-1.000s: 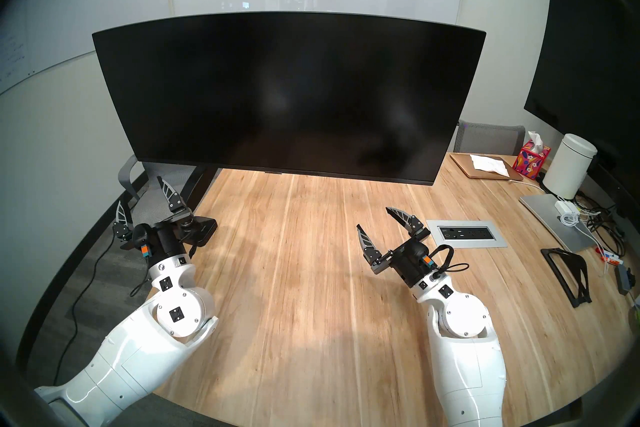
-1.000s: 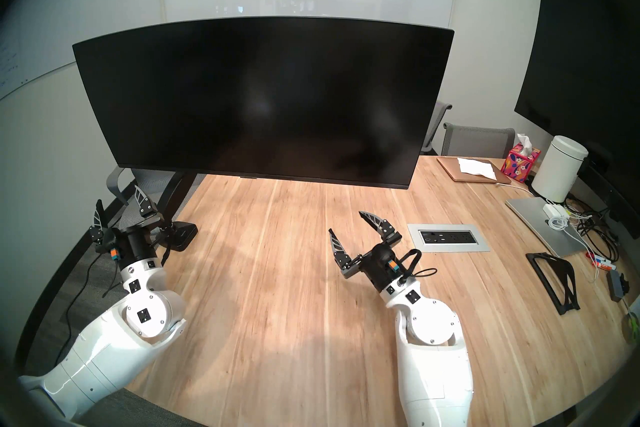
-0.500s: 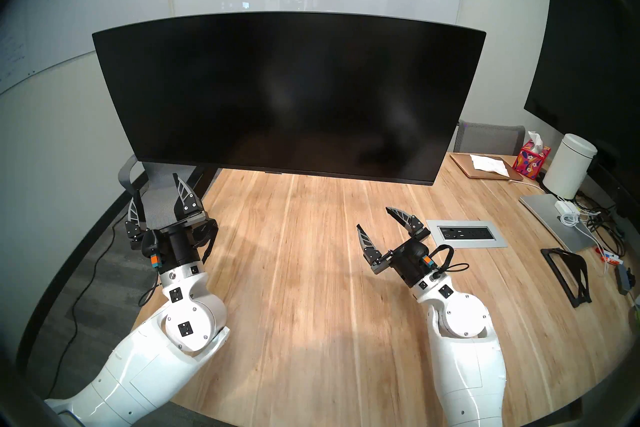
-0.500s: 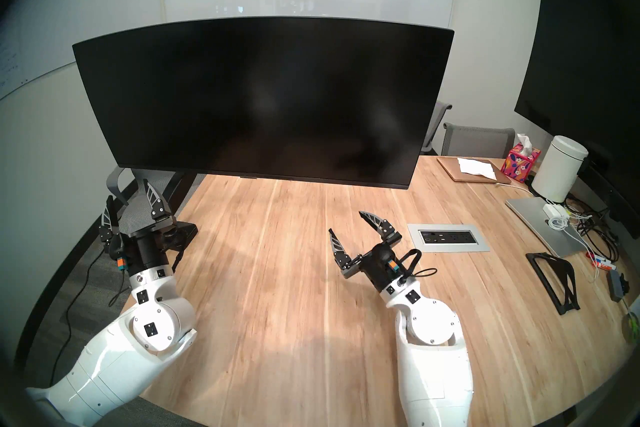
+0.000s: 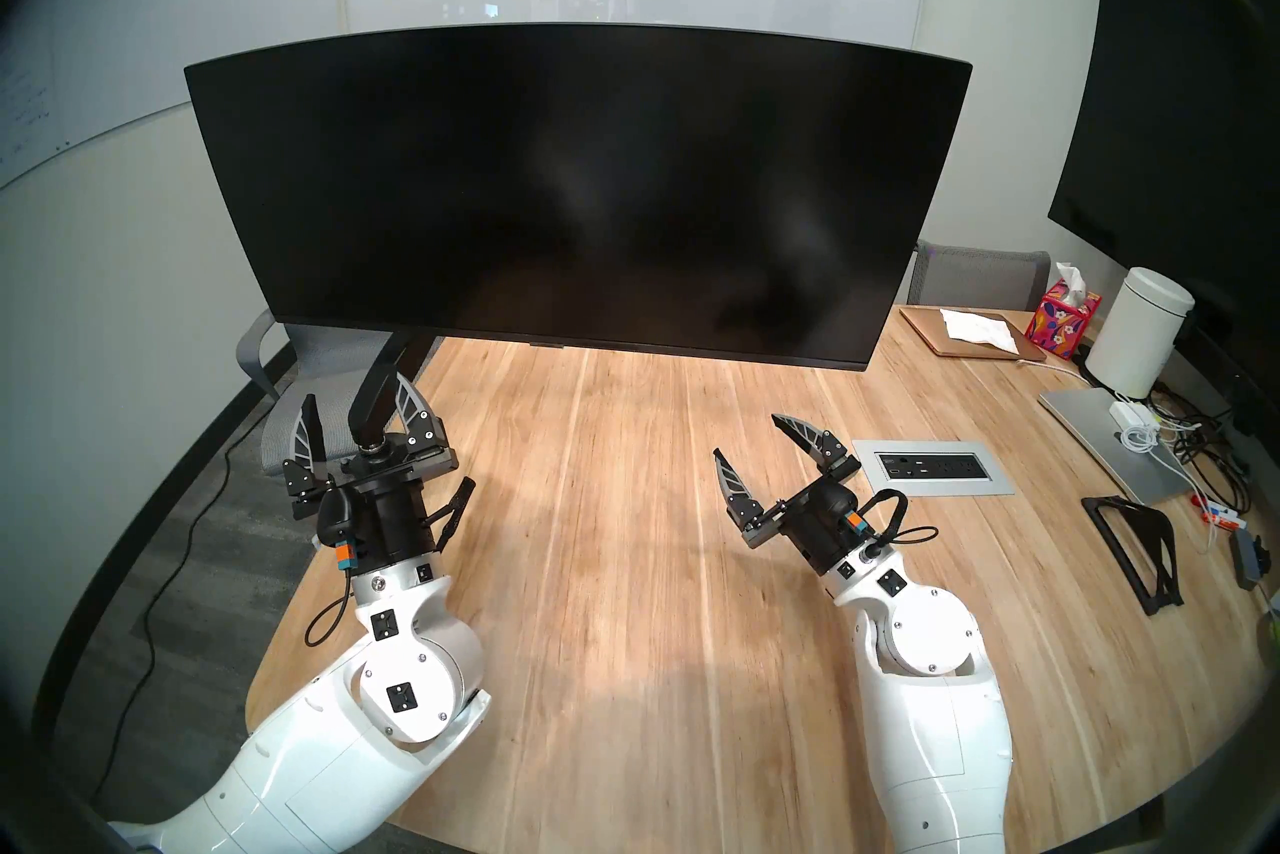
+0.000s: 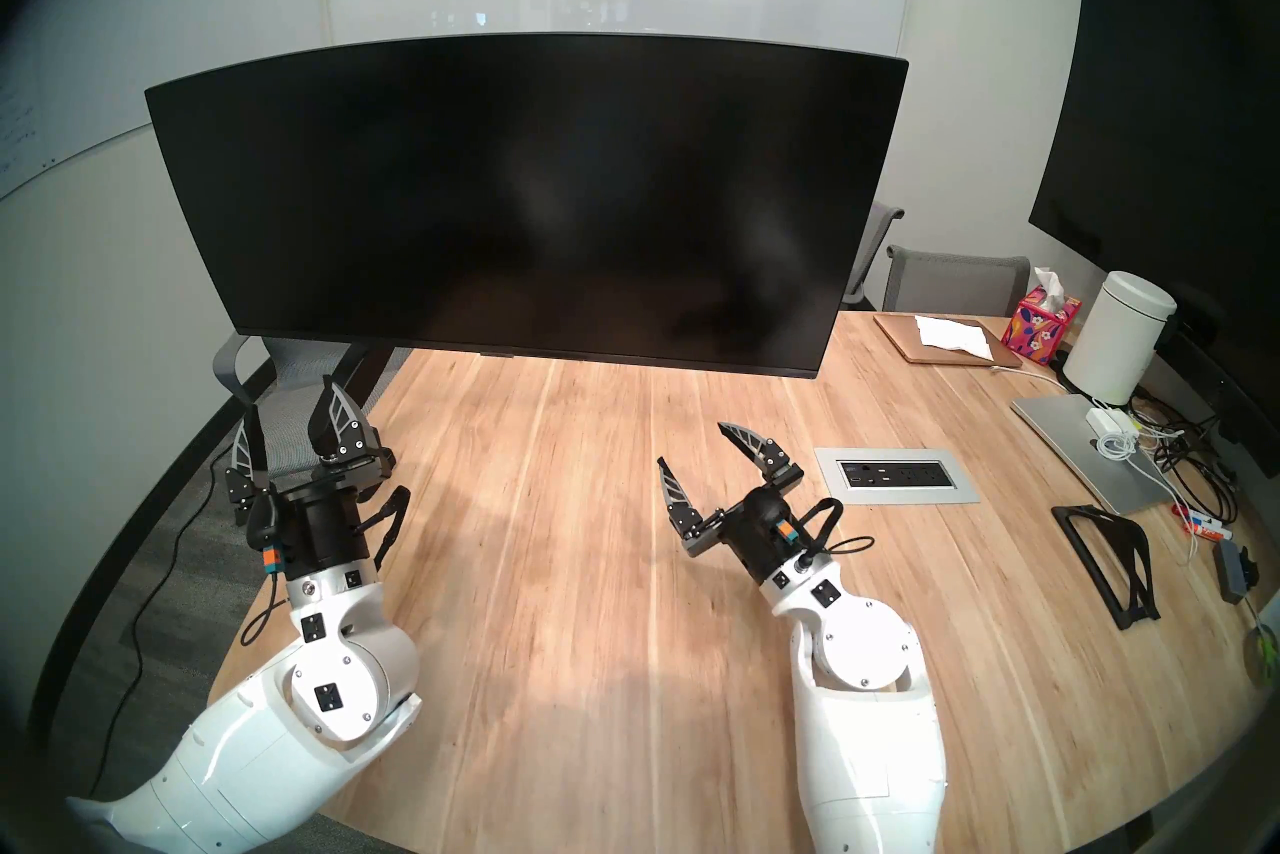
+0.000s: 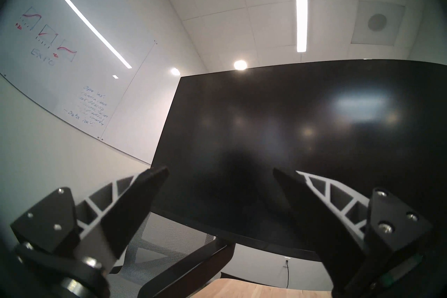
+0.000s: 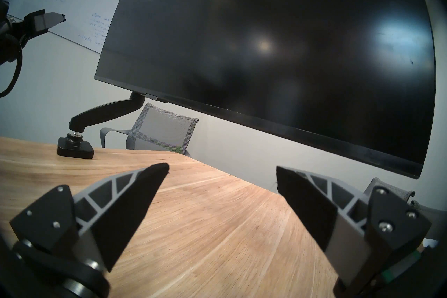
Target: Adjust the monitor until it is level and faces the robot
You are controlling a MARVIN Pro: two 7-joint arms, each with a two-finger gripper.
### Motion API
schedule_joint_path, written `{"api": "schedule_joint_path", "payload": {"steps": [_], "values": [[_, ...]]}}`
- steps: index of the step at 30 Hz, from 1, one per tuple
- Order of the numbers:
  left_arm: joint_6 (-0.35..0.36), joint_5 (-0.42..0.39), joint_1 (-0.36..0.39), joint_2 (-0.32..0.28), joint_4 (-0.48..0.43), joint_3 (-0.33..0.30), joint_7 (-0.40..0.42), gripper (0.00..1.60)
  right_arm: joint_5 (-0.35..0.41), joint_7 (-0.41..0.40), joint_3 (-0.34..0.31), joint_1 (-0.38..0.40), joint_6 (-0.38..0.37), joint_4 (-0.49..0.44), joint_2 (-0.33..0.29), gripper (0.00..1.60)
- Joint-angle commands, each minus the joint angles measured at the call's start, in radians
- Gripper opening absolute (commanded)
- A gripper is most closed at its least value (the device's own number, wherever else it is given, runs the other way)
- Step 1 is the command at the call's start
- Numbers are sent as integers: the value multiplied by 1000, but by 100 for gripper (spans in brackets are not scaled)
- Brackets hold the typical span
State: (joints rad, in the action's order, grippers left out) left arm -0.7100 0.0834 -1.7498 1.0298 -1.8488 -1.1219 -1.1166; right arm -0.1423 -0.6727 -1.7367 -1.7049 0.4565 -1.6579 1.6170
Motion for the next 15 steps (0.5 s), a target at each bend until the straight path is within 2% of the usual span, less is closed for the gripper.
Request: {"api": "schedule_joint_path", "payload": {"steps": [1, 15], "values": [[3, 17, 4, 6, -21, -10, -10, 160, 5, 1, -1, 6, 1, -22, 1, 160], [3, 20, 2, 11, -21, -14, -6, 160, 5, 1, -1, 6, 1, -22, 1, 160]]}}
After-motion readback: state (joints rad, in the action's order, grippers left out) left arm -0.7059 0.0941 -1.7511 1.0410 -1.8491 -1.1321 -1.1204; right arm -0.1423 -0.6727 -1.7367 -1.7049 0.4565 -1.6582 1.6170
